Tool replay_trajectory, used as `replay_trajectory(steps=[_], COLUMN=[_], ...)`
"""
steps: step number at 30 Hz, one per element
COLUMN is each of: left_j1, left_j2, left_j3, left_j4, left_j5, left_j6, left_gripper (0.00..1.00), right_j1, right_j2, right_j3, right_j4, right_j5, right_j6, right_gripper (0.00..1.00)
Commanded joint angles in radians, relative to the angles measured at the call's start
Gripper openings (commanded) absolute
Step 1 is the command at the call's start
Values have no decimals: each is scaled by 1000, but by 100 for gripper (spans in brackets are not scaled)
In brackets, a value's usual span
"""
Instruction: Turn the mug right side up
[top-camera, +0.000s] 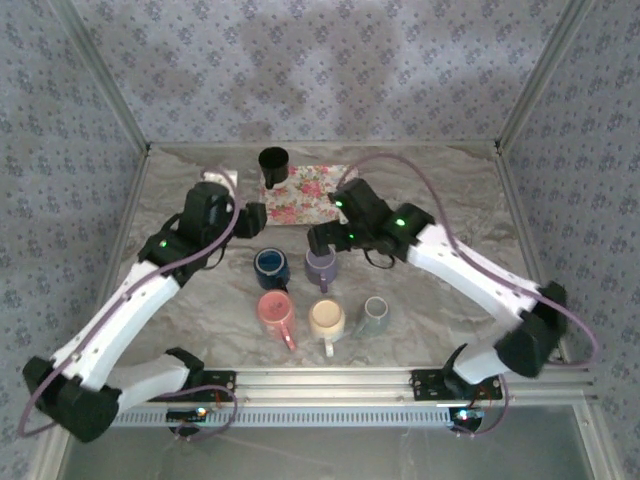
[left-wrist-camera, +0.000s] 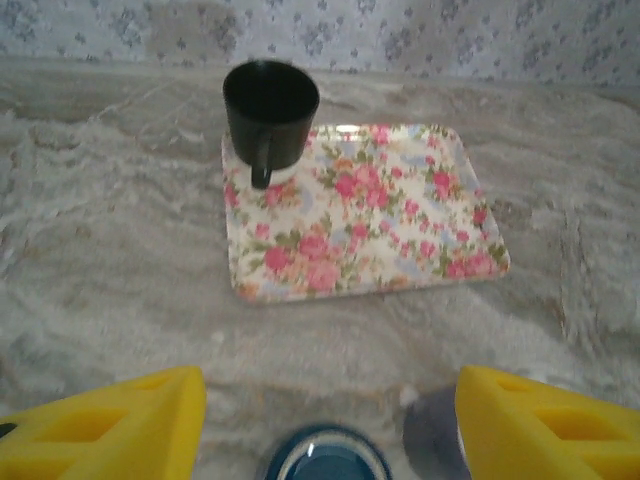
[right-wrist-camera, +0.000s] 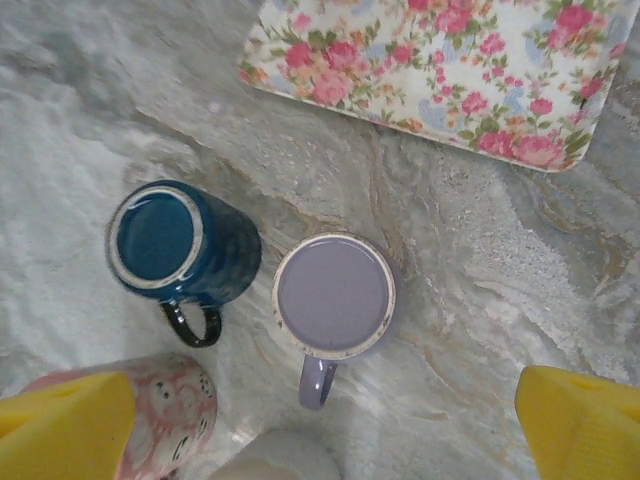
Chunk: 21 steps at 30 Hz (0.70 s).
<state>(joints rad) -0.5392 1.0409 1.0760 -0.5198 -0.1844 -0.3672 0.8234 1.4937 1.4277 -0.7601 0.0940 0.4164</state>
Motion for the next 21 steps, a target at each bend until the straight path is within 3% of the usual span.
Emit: replay_trajectory(steps=[1, 9, 21], left_j1=[-8, -8, -61], left_j2=[-125, -328, -360], left_j3=[-39, -199, -216], left_j4=[-94, -3, 19], left_j5=[13, -21, -47], left_j6=[29, 68, 96], left_gripper=[67, 71, 71], right_j1=[10, -27, -32], right_j2=[118, 390, 557], right_j3=[108, 326, 420], right_j4=[-171, -285, -354], right_j5=[23, -47, -50], right_j6=[43, 114, 156], right_gripper=[100, 100, 100])
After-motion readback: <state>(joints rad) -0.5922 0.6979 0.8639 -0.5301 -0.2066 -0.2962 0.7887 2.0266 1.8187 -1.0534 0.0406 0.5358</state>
